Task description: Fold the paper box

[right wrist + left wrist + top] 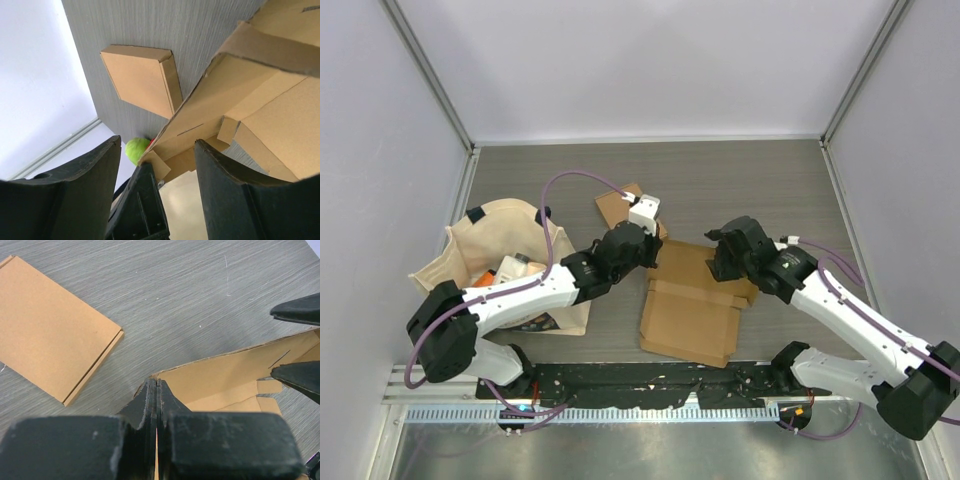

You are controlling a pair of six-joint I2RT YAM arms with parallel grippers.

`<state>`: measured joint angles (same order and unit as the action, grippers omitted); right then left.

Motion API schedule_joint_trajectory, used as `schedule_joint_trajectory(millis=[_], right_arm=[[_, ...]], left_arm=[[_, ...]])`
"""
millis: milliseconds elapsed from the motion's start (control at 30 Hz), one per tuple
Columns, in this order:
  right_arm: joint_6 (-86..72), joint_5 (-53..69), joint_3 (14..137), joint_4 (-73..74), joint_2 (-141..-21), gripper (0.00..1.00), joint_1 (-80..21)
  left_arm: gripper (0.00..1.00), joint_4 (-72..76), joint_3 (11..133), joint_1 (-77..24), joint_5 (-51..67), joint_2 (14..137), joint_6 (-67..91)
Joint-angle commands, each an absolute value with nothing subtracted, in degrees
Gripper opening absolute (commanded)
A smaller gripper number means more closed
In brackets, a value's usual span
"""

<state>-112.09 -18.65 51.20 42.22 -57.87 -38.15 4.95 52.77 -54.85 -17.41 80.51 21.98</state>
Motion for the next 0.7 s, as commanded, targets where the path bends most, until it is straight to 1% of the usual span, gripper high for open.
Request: schedule_joint_trajectory(millis=[0, 133, 300, 400, 433, 467, 533, 600, 633, 667], right_arm=[[-116.5, -21.4, 52.8, 41.0, -60.3, 0.63, -38.3], [-116.8, -22.1, 52.9, 40.8, -61.3, 0.6, -38.3], [-117.2, -23.8, 52.9, 39.6, -62.3, 0.5, -38.3], [-117.7, -23.6, 52.9, 38.9, -63.4, 0.47, -38.3], [-117.7, -23.6, 52.6, 38.4, -63.8, 0.43, -38.3], [-117.4, -23.7, 52.3, 37.9, -64.0, 0.34, -38.3], [-117.4, -24.0, 51.5, 36.3, -64.8, 0.26, -38.3], [-117.3, -23.7, 50.6, 34.0, -65.3, 0.15, -38.2], [-116.9, -24.1, 50.0, 33.4, -65.4, 0.09, -38.4], [-115.9, -24.4, 49.7, 32.6, -65.4, 0.02, -38.3]], left_arm=[[0.0, 9.2, 52.2, -55.5, -19.5, 78.3, 20.8], [0.0, 9.5, 52.1, -55.8, -20.0, 77.8, 20.5], [0.0, 9.8, 51.7, -56.2, -20.4, 77.5, 20.4], [0.0, 9.9, 51.4, -56.7, -20.8, 77.4, 20.4], [0.0, 10.2, 51.2, -56.7, -21.1, 77.3, 20.5], [0.0, 10.4, 51.1, -56.8, -21.4, 77.3, 20.6], [0.0, 11.2, 50.5, -57.0, -22.0, 76.8, 20.8], [0.0, 11.5, 50.1, -57.0, -22.1, 76.6, 21.1], [0.01, 11.7, 50.1, -57.1, -22.1, 76.6, 21.2], [0.04, 11.5, 50.0, -57.1, -22.0, 76.4, 21.5]])
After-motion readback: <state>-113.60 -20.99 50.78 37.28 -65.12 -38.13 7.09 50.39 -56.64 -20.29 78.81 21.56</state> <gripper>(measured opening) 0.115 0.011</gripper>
